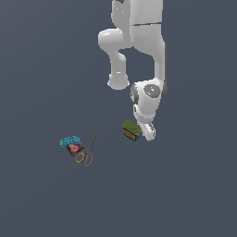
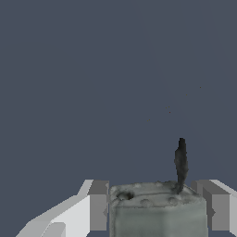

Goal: Pick up a designated object from a clutter of objects.

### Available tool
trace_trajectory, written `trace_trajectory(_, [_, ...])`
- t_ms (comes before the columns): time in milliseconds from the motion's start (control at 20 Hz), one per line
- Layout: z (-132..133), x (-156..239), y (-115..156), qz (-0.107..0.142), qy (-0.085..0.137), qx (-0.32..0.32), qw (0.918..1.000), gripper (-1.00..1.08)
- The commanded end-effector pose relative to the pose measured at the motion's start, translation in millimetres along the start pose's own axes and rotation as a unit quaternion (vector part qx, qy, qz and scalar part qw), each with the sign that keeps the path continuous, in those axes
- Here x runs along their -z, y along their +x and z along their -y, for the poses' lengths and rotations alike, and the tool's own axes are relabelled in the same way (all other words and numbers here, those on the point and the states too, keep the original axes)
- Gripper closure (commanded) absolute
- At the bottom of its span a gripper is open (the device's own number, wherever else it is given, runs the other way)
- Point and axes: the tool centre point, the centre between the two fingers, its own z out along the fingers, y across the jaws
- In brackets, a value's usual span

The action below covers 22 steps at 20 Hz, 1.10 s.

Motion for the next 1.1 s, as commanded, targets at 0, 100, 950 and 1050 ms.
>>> trace_trajectory(0, [1, 4, 1, 0.000, 0.000, 0.000, 1.0000, 1.08])
trace_trajectory(100, [1, 10, 3, 0.000, 0.000, 0.000, 1.0000, 1.08])
trace_trajectory(950, [16, 133, 36, 0.001, 0.000, 0.000, 1.0000, 1.08])
trace_trajectory(1050, [18, 152, 41, 0.001, 0.000, 0.000, 1.0000, 1.08])
